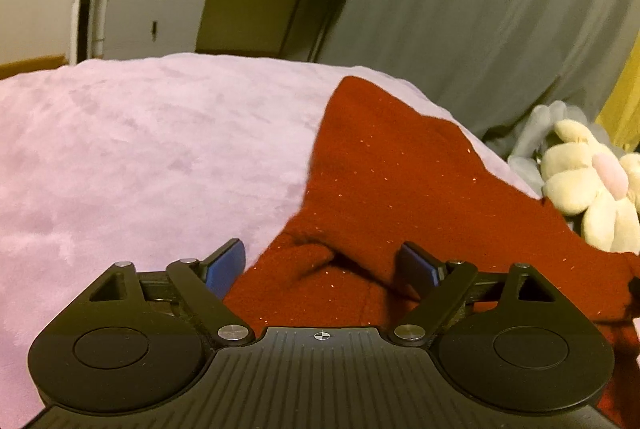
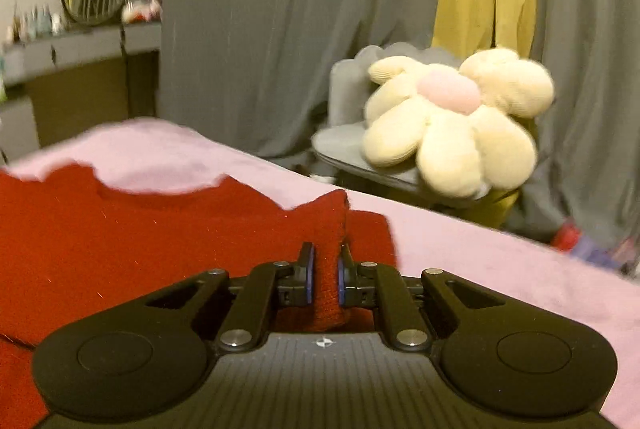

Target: Fold small clothes

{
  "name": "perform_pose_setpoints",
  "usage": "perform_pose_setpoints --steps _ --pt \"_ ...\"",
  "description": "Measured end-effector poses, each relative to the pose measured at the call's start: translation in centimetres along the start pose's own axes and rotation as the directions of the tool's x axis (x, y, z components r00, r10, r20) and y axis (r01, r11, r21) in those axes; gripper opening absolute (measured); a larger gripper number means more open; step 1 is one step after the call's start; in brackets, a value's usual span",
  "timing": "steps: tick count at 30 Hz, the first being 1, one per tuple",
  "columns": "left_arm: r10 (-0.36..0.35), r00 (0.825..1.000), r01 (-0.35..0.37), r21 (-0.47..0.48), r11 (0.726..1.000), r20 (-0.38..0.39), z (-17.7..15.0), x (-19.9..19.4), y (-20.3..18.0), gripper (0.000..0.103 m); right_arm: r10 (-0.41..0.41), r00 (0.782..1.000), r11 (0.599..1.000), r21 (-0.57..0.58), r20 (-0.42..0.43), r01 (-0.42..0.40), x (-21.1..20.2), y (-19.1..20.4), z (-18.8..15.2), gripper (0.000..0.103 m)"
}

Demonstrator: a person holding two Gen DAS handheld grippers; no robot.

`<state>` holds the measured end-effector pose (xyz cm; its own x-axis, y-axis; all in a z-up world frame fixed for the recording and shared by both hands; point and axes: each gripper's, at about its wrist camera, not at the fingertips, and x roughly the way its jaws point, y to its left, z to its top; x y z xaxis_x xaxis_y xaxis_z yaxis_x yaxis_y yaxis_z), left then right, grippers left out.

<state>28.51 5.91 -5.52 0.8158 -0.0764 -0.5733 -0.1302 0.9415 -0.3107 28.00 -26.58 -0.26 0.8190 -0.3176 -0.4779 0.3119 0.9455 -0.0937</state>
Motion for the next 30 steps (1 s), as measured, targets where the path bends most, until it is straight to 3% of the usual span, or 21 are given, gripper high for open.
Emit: perform_pose_setpoints --steps 6,10,12,14,16,19,23,26,28,30 --pt "-0.003 1.0 0.002 0.011 1.0 0.006 -0.2 0.1 0.0 0.091 -0.134 0.991 0.972 -0.193 0.009 0.133 0.8 1.4 -1.9 0.006" --pt "-0.004 1.0 0.004 0.001 1.0 0.006 -0.1 0.0 0.1 0.091 -0.153 0.988 0.961 -0.231 0.006 0.15 1.1 1.9 -2.4 0.006" --pt "-0.005 1.0 0.005 0.001 1.0 0.005 -0.1 0.0 0.1 0.091 -0.078 0.997 0.99 -0.119 -0.001 0.077 0.4 0.9 -2.0 0.006" --pt "-0.005 1.0 0.005 0.001 1.0 0.005 -0.1 0.0 0.1 0.091 -0.03 0.998 1.0 0.006 -0.048 0.03 0.1 -0.6 -1.8 0.025" --pt "-0.003 1.0 0.003 0.003 1.0 0.004 -0.1 0.0 0.0 0.091 0.006 0.997 0.998 0.069 -0.08 0.0 0.2 -1.6 -1.9 0.032" --pt "-0.002 1.0 0.002 0.006 1.0 0.002 -0.1 0.0 -0.1 0.091 0.088 0.991 0.989 0.124 -0.098 -0.075 0.5 -2.1 -2.0 0.031" --pt "-0.026 1.0 0.026 -0.037 0.999 0.003 0.2 -0.3 0.3 0.091 0.109 0.99 0.987 0.131 -0.087 -0.097 0.3 -2.0 -1.9 0.014" --pt "-0.022 1.0 0.022 -0.05 0.999 0.0 0.2 -0.2 0.5 0.091 0.264 0.964 0.911 0.331 -0.009 -0.247 -0.4 -4.5 -2.1 0.013" --pt "-0.015 1.0 0.015 -0.032 0.999 0.0 0.0 -0.2 0.3 0.091 0.169 0.985 0.94 0.309 -0.042 -0.148 -0.1 -5.0 -2.5 0.012" --pt "-0.007 1.0 0.007 -0.009 1.0 0.002 -0.1 -0.2 -0.1 0.092 0.079 0.994 0.978 0.198 -0.079 -0.062 0.6 -4.4 -3.2 0.01"
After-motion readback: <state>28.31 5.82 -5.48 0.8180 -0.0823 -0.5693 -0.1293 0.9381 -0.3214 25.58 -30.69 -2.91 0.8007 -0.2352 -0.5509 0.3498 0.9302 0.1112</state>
